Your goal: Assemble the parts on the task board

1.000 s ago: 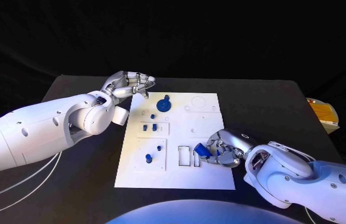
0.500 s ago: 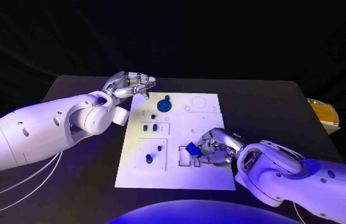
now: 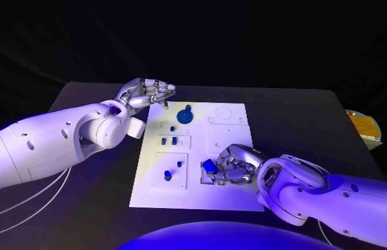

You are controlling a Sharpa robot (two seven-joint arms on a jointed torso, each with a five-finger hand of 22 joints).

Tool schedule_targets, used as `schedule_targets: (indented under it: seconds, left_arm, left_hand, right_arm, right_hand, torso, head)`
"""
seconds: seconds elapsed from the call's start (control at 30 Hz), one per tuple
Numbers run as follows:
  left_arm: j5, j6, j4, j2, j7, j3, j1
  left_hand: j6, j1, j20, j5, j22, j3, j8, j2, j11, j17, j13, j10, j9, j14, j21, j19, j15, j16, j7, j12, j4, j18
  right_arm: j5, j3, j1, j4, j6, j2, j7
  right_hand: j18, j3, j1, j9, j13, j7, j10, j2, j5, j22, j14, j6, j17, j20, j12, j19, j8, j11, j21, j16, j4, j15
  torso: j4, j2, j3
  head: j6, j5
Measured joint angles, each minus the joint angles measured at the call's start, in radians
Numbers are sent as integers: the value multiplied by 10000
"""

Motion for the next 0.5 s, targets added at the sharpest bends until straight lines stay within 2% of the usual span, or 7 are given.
schedule_targets:
  seconds: [0.13,0.17,0.23,0.4,0.5]
  left_arm:
    - [0,5,1,-1,-3,0,0]
    - [0,5,1,-2,-4,0,0]
    - [1,7,1,-2,-6,0,0]
    - [1,12,1,-5,-10,0,0]
    - [1,14,1,-7,-12,0,0]
  left_hand:
    - [0,0,0,0,0,0,0,0,0,0,0,0,0,-37,0,0,37,0,0,0,0,1]
    - [0,0,0,0,0,0,0,0,0,0,0,0,-1,-37,0,0,37,0,0,0,0,0]
    - [0,0,0,0,0,0,0,0,0,0,-1,0,-1,-37,0,0,37,0,0,0,0,0]
    - [0,0,0,0,0,0,0,0,0,0,-1,0,-1,-37,0,0,37,0,0,0,0,0]
    - [0,0,0,0,1,0,0,0,0,0,-1,0,-2,-37,0,0,37,0,0,0,0,0]
  right_arm:
    - [26,1,-1,-20,44,57,-27]
    - [30,0,-5,-30,55,68,-37]
    - [34,0,-8,-35,72,78,-55]
    - [37,-3,-14,-50,110,86,-108]
    - [37,-3,-15,-53,124,93,-129]
  right_hand:
    - [0,-142,-307,47,0,-6,35,37,-2,0,31,37,-1,0,9,0,76,-35,0,0,17,-30]
    - [0,-178,-377,56,0,-88,36,33,-27,0,31,125,-1,-5,44,0,76,-36,0,0,8,-31]
    - [2,-214,-455,85,-1,-121,37,90,-40,-1,31,159,-1,-72,47,-1,121,-36,0,0,27,-30]
    - [0,-371,-664,130,-1,-266,72,86,-167,-1,31,304,-1,-72,85,0,190,-72,0,-1,7,-30]
    - [1,-373,-676,172,-1,-284,72,98,-259,-1,31,322,-1,-72,85,0,225,-72,0,-1,5,-30]
  torso:
    - [-4,0,-1]
    - [-4,0,-1]
    - [-11,0,0]
    - [-21,-1,8]
    - [-27,-1,14]
  head:
    - [-7,14]
    - [-8,21]
    - [-15,33]
    - [-20,47]
    - [-21,56]
